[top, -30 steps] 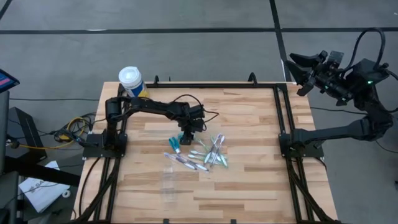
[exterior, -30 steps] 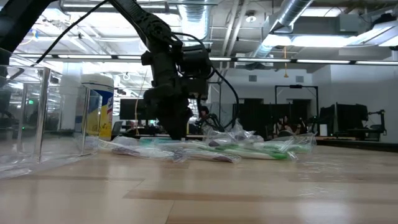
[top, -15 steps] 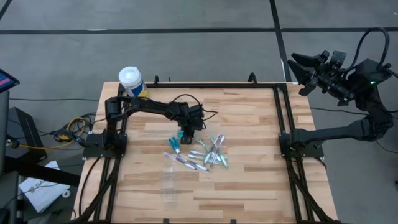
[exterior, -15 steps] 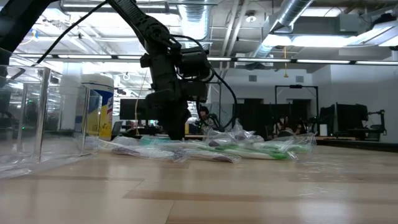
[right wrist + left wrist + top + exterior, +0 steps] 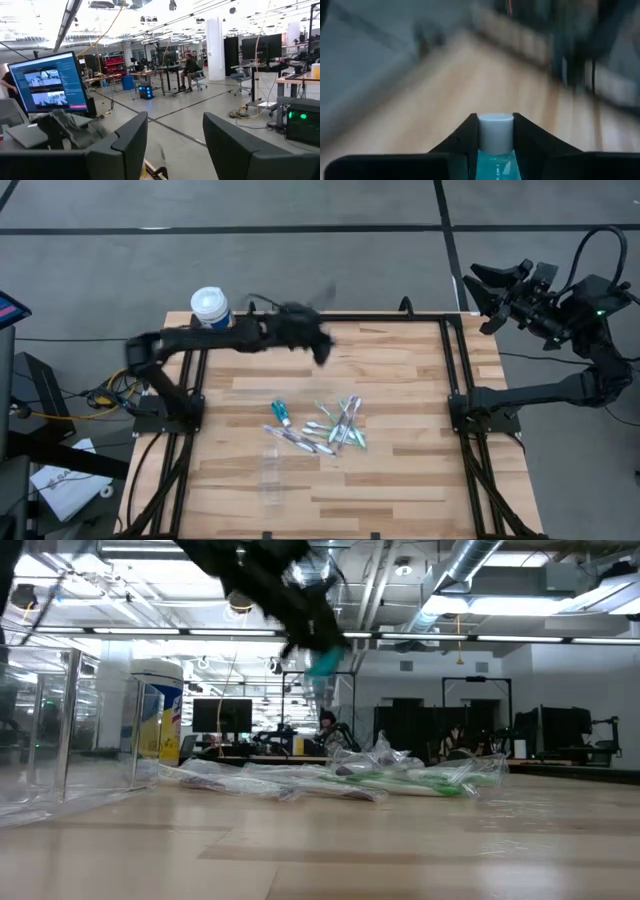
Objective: Pick & Place toothbrushing station
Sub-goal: Put the blue mouthwash into the transparent organizer
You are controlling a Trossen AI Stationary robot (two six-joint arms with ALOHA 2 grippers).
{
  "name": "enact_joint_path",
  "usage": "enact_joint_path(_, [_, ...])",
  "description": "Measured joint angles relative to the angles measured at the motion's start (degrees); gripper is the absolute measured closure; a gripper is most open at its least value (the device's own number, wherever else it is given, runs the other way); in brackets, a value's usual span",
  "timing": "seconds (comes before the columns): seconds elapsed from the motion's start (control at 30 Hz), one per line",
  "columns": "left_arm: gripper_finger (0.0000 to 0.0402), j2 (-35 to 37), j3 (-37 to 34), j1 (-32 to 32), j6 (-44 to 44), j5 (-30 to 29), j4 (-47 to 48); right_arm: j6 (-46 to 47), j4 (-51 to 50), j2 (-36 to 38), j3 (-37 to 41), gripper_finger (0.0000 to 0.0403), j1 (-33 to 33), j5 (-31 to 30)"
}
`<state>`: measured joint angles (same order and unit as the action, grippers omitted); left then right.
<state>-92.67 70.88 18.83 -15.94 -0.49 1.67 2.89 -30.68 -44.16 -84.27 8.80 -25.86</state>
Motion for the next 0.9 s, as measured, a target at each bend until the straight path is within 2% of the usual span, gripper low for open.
enact_joint_path(0.13, [0.032,14.93,-1.72,-3.1,-0.64,-12.77,-12.36,-1.26,0.04,0.36,0.02,0.0221,0.0,-0.16])
enact_joint_path(0.2, [0.032,21.47,-3.03,-7.03,2.46,-19.65,-15.96,-1.43,0.51,0.46,0.0,0.0221,-0.04,0.11])
enact_joint_path(0.3, [0.032,29.36,-5.11,-16.31,10.43,-31.07,-18.1,-1.44,0.43,0.34,0.0,0.0221,-0.15,0.59])
enact_joint_path(0.4, [0.032,33.27,-6.77,-28.83,16.05,-43.02,-19.02,-1.28,0.42,0.35,0.02,0.0221,-0.45,3.28])
enact_joint_path(0.5, [0.032,31.76,-8.62,-40.64,17.46,-54.59,-20.77,1.64,0.44,0.32,0.02,0.0221,-0.96,5.92])
enact_joint_path(0.6, [0.032,25.83,-10.5,-48.72,16.16,-63.21,-24.69,5.33,0.47,-0.32,0.01,0.0221,-2.21,7.59])
enact_joint_path(0.77, [0.032,14.48,-11.02,-56.81,10.92,-72.47,-30.32,8.73,0.51,-2.79,0.02,0.0221,-6.33,8.76])
enact_joint_path(0.9, [0.032,7.14,-11.06,-61.24,5.13,-76.01,-32.32,9.08,0.88,-6.21,0.02,0.0228,-10.21,3.36])
